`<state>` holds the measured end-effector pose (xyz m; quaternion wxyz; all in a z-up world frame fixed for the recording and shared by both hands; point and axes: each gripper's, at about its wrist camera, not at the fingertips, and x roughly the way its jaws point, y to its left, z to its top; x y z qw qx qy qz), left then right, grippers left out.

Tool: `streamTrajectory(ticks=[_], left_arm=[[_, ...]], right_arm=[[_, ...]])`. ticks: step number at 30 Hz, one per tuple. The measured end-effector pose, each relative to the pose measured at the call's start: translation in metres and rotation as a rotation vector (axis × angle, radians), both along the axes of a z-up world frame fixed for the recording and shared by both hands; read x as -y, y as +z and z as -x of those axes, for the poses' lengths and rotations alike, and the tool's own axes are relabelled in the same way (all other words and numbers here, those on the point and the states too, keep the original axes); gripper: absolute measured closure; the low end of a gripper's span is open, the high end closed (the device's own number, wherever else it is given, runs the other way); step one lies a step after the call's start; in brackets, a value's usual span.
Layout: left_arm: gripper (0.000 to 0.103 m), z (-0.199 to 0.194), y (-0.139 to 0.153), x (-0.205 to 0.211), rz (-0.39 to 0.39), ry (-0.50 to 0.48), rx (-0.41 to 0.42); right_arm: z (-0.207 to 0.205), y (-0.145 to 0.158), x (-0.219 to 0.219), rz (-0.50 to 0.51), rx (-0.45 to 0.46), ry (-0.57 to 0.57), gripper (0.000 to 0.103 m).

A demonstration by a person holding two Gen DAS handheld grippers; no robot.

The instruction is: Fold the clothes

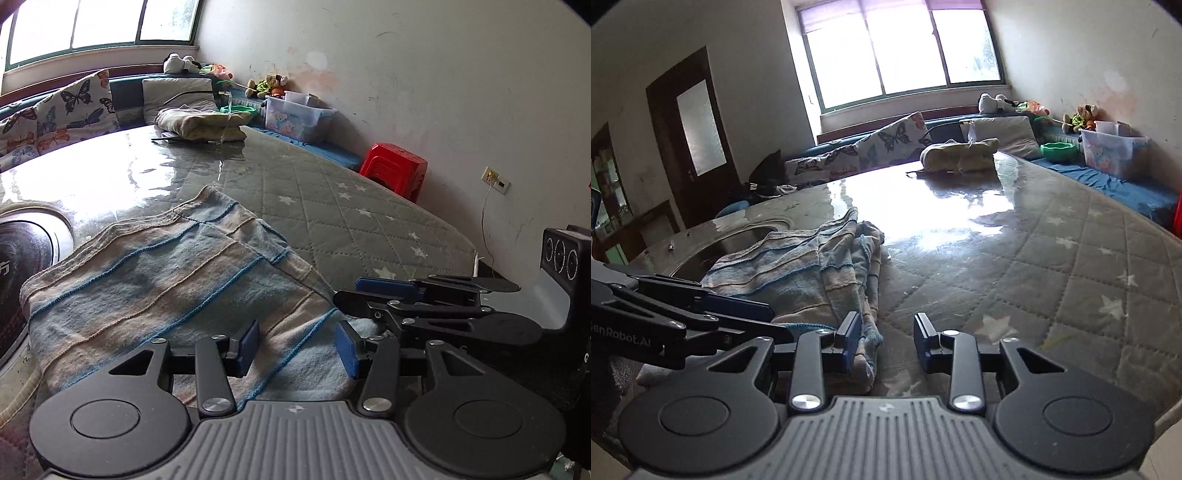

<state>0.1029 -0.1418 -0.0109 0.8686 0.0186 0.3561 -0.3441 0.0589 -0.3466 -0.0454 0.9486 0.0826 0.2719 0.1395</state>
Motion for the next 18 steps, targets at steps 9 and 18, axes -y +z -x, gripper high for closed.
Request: streamTrajectory(ticks=[9,18], left_arm=[[0.054,0.014,0.003,-0.021,-0.047,-0.028,0.01],[0.054,0.022,0.02,-0.019,0.028,-0.023,0.039]], right_arm=[[0.022,0.004,-0.017,-0.009,-0.032,0.095,0.075],[0.0,0.034,-0.013,0.007,-0.018,0.142,0.075]])
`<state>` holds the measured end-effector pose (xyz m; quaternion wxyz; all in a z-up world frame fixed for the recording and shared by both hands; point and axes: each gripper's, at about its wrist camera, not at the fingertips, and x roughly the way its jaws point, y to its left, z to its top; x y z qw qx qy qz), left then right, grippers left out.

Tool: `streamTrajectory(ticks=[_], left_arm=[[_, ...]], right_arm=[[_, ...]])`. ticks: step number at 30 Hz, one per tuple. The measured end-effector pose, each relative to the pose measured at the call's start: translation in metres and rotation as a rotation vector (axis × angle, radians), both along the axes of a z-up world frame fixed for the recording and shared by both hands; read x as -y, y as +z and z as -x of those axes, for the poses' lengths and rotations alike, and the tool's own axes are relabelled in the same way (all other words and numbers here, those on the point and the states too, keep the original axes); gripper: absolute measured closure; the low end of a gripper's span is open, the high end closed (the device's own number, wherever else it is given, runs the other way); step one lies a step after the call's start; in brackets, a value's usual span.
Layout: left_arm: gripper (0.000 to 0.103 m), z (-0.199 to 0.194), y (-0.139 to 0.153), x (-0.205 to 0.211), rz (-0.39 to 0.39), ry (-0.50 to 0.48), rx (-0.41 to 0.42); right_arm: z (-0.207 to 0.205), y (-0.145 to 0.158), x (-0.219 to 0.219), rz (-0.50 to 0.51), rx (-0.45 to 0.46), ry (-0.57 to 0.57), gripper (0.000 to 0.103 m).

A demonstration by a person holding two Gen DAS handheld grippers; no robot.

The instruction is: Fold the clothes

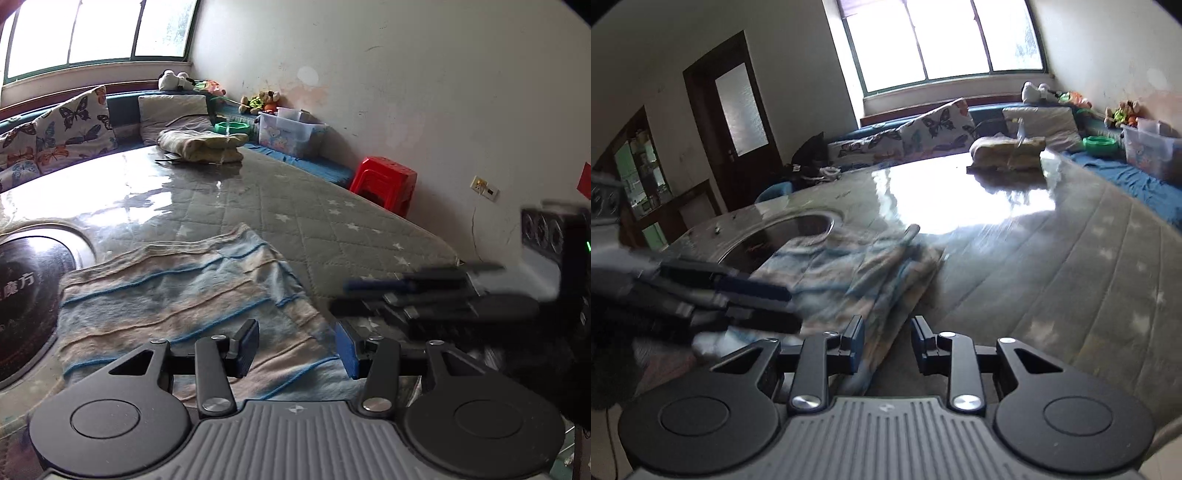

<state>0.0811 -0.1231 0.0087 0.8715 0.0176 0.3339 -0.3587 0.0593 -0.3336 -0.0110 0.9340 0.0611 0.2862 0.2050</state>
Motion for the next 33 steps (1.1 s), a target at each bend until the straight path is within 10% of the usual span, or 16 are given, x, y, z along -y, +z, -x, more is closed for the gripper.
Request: streamTrajectory(ticks=[11,33], left_arm=[[0.051,0.003,-0.017,0.024,-0.001,-0.078,-0.027],[0.048,0.005,-0.022,0.023,0.001,-0.086,-0.027]], right_arm=[[-0.078,-0.004,-0.04,0.128,0.017,0.112,0.075],[-0.1,-0.002,-0.056,0.17,0.014,0.155,0.076]])
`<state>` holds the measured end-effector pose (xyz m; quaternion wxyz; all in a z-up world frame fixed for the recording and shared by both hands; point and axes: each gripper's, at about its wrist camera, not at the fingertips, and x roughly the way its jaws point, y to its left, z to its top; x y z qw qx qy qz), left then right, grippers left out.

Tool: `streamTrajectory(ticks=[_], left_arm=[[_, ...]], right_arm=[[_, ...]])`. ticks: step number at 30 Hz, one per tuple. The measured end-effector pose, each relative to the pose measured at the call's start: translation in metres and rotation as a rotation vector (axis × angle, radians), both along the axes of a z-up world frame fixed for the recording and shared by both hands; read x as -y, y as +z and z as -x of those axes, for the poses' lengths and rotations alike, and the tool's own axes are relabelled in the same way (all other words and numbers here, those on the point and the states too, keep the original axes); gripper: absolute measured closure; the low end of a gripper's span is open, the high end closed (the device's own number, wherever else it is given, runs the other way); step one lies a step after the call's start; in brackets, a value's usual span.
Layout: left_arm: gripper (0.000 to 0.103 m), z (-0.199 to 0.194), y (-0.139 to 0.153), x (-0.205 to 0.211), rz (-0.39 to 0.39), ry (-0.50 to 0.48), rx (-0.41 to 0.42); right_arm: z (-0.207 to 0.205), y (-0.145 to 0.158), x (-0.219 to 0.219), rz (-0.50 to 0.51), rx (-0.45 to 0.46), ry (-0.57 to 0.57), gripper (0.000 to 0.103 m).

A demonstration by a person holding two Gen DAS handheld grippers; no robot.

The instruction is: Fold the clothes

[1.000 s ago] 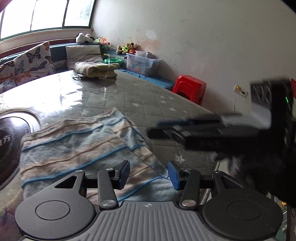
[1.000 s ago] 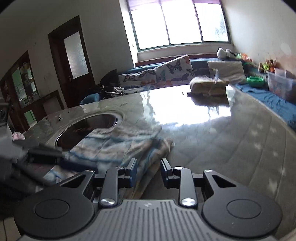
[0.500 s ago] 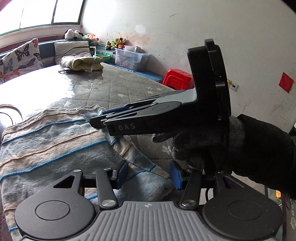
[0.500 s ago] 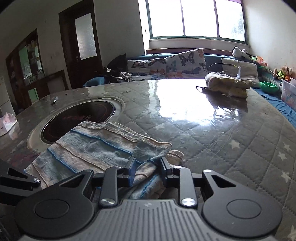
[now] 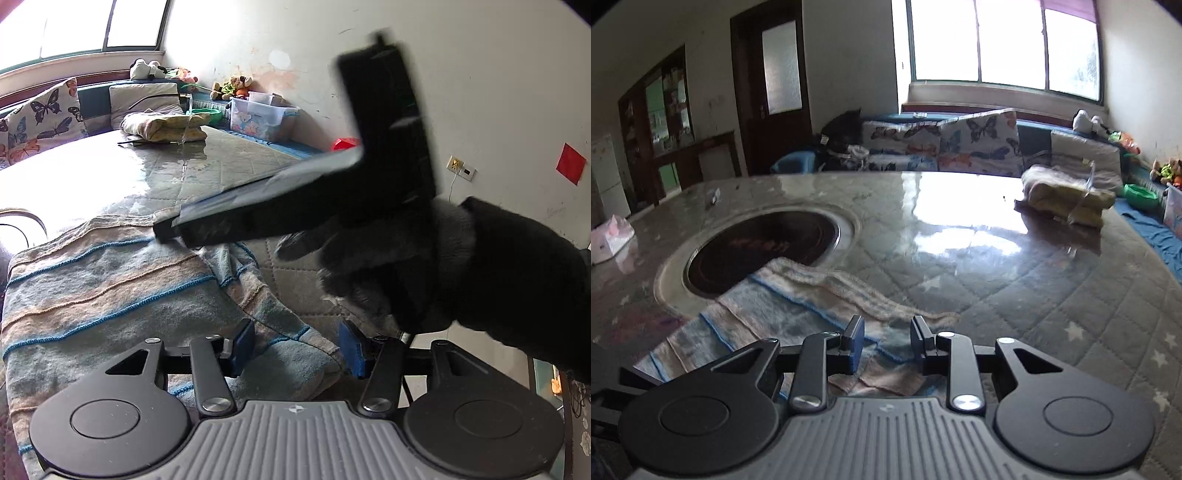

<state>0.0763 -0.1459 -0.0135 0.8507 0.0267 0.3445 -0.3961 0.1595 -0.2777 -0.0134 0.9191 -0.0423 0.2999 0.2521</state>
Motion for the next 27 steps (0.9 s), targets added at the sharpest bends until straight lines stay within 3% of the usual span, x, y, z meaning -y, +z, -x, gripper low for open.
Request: streamTrajectory(ticks=[4,11,15,21,27], left_arm=[[0.046,0.003,0.002,-0.001,0.001,-0.004,0.003],[0.044,0.012,0.011,-0.02,0.006,0.019,0.014],[0.043,0.014,0.019,-0.041,0.008,0.094,0.038],[0.042,0.008,0.027,-0.079,0.006,0.251,0.057],[0.042,-0.012,0.023,-0.114,-0.027,0.448,0.017]], right_arm=[[-0.008,-0.011,0.005,-0.005,-0.032,-0.024,0.071],[0.016,0.007,0.025,-0.044,-0.024,-0.08,0.063],[0.036,0.007,0.034,-0.082,-0.052,-0.102,0.056],[0.055,0.005,0.04,-0.162,-0.111,-0.138,0.053],[0.057,-0.01,0.037,-0.178,-0.153,-0.213,0.053]])
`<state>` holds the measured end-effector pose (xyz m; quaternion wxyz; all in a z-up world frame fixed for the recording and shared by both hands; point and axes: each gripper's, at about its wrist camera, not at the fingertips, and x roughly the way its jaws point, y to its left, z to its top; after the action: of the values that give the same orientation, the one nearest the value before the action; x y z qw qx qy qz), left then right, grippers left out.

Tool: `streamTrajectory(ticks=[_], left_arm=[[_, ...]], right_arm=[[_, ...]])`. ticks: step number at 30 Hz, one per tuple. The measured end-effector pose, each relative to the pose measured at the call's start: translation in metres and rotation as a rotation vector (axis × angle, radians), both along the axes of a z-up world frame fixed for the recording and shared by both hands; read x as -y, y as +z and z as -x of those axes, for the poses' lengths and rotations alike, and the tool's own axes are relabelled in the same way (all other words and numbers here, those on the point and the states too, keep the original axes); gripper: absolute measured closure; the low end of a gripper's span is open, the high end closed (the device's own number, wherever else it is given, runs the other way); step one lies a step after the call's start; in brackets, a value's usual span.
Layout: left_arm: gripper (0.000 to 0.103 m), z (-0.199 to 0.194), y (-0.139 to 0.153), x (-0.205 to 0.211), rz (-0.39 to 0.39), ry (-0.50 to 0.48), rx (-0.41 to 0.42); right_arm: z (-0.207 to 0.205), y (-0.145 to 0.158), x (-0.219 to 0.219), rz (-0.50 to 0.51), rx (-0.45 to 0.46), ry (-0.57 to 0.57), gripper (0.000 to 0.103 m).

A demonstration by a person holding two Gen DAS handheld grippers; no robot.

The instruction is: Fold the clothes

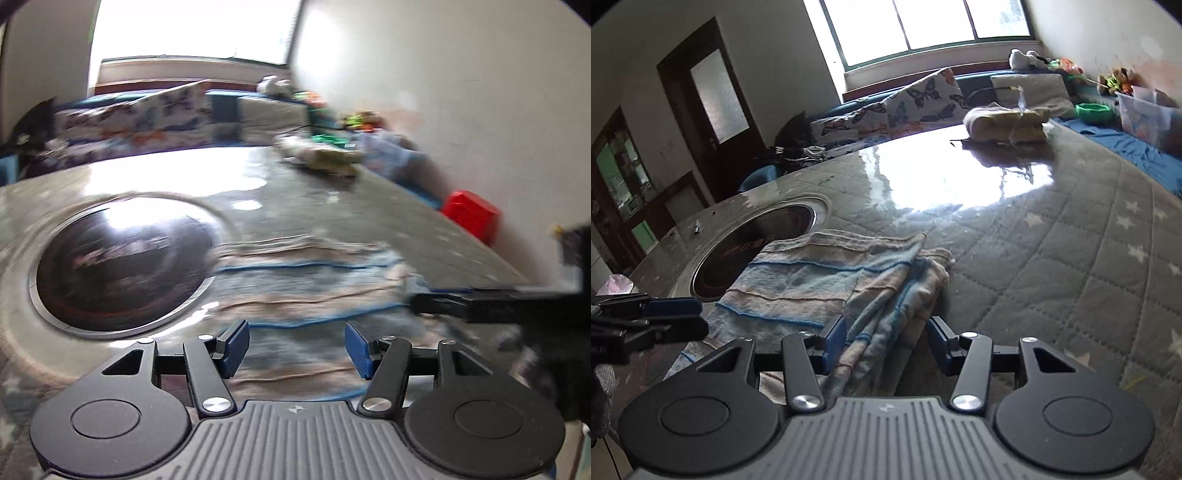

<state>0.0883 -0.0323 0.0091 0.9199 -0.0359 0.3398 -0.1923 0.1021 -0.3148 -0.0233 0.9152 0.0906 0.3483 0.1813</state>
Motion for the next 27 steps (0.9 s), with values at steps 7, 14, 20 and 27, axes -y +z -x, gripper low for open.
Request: streamTrajectory(ticks=[7,14,20,27], left_arm=[[0.042,-0.017,-0.017,-0.029,0.049,0.097,-0.101],[0.044,-0.02,-0.019,-0.032,0.08,0.099,-0.134],[0.046,-0.022,-0.019,-0.024,0.085,0.084,-0.142],[0.07,-0.025,-0.019,-0.02,0.096,0.077,-0.168]], right_arm=[[0.004,-0.004,-0.003,-0.031,-0.016,-0.015,0.054],[0.004,-0.002,-0.007,-0.031,-0.027,-0.019,0.059],[0.006,-0.005,-0.01,-0.039,-0.018,-0.025,0.058],[0.005,-0.007,-0.008,-0.088,-0.022,-0.021,0.079]])
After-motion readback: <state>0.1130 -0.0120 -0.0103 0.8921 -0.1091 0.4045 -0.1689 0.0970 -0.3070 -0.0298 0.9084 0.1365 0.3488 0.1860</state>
